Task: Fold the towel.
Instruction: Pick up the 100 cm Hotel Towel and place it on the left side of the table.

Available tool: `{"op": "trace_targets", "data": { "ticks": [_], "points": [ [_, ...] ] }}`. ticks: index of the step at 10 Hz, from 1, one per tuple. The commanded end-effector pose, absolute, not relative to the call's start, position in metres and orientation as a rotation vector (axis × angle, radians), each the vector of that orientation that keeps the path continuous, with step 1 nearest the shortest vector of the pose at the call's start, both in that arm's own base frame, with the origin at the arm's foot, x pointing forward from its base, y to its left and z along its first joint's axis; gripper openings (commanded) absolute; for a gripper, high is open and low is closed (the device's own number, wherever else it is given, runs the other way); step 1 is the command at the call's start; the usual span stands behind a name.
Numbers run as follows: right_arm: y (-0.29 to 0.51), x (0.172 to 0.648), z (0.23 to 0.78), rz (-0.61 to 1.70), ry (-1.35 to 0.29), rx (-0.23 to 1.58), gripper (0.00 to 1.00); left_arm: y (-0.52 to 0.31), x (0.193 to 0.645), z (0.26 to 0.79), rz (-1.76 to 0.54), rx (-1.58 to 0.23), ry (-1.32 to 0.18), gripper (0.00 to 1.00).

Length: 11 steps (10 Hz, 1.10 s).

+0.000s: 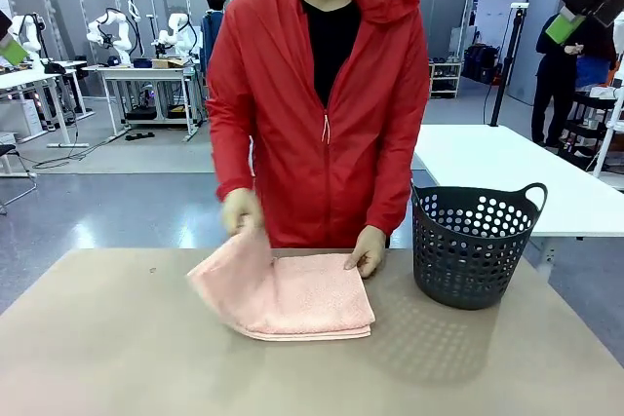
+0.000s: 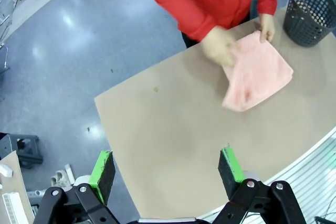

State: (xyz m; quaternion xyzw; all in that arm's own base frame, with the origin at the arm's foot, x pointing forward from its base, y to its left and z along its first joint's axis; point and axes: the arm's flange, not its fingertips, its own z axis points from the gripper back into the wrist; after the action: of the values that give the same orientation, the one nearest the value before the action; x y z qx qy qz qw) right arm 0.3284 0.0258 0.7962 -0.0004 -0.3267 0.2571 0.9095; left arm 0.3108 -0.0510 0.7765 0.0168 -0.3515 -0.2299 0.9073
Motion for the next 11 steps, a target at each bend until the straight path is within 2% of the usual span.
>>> {"op": "trace_targets", "data": {
  "ticks": [1,11],
  "points": [
    [0.0238,0.3272,0.7959,0.542,-0.669,-0.003,1.0,-0.0509,0.31,0.78,-0.477,0.032,-0.714,1.0],
    [0.0238,0.3272,0.7959,0.542,-0.669,-0.003,1.0,-0.0509,0.31,0.78,-0.477,0.032,-0.714,1.0]
  ]
}}
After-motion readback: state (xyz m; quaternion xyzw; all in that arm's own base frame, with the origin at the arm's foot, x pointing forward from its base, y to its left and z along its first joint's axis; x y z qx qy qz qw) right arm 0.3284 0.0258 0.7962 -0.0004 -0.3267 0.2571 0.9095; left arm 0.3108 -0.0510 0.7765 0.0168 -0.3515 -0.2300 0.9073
